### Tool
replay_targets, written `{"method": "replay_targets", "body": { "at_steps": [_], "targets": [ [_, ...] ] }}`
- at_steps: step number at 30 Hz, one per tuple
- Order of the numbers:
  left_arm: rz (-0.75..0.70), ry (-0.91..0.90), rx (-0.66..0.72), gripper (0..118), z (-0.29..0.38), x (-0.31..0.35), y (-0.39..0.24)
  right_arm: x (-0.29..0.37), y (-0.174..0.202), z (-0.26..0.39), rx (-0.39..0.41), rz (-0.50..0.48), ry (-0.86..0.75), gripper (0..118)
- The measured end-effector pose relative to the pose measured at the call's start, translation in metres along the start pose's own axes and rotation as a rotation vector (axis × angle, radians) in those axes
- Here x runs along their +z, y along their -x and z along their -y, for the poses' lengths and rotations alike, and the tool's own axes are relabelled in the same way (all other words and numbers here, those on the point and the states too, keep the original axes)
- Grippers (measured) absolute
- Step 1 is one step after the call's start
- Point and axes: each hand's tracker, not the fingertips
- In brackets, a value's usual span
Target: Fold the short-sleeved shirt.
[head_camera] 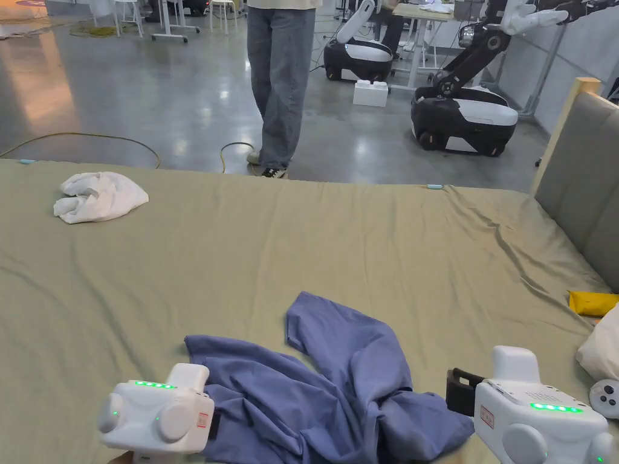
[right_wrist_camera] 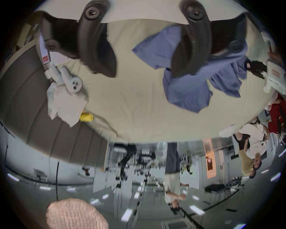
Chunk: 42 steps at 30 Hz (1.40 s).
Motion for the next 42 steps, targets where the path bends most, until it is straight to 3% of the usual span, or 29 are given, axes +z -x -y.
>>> {"method": "replay_targets", "body": {
  "at_steps": [5,8,9,10,12,14,25,31,37,42],
  "targets": [
    [-0.010,-0.046,0.047,7,0.006,0.018,0.022,-0.060,-0.003,0.018,0.058,-0.018,0.239,82],
    [-0.014,-0.063,0.057,7,0.016,0.026,0.023,-0.084,0.001,0.033,0.030,-0.082,0.351,82],
    [-0.015,-0.065,0.063,7,0.018,0.026,0.026,-0.089,0.003,0.038,0.023,-0.105,0.375,76],
    [-0.014,-0.067,0.070,7,0.019,0.025,0.029,-0.089,0.007,0.040,0.028,-0.103,0.372,63],
    [-0.008,-0.072,0.081,7,0.023,0.021,0.035,-0.079,0.014,0.043,0.050,-0.100,0.308,16],
    [-0.009,-0.090,0.083,7,0.023,0.023,0.038,-0.072,0.017,0.040,0.066,-0.088,0.300,10],
    [-0.035,-0.368,0.129,7,-0.019,0.098,0.081,0.021,-0.014,-0.034,0.013,-0.052,-0.039,7],
    [-0.041,-0.518,0.134,7,-0.052,0.182,0.089,0.072,-0.033,-0.089,-0.041,-0.062,-0.201,7],
    [-0.042,-0.633,0.138,7,-0.100,0.247,0.097,0.143,-0.012,-0.153,-0.075,-0.143,-0.343,7],
    [-0.059,-0.696,0.147,7,-0.143,0.285,0.104,0.172,0.009,-0.206,0.001,-0.104,-0.432,7]
  ]
}}
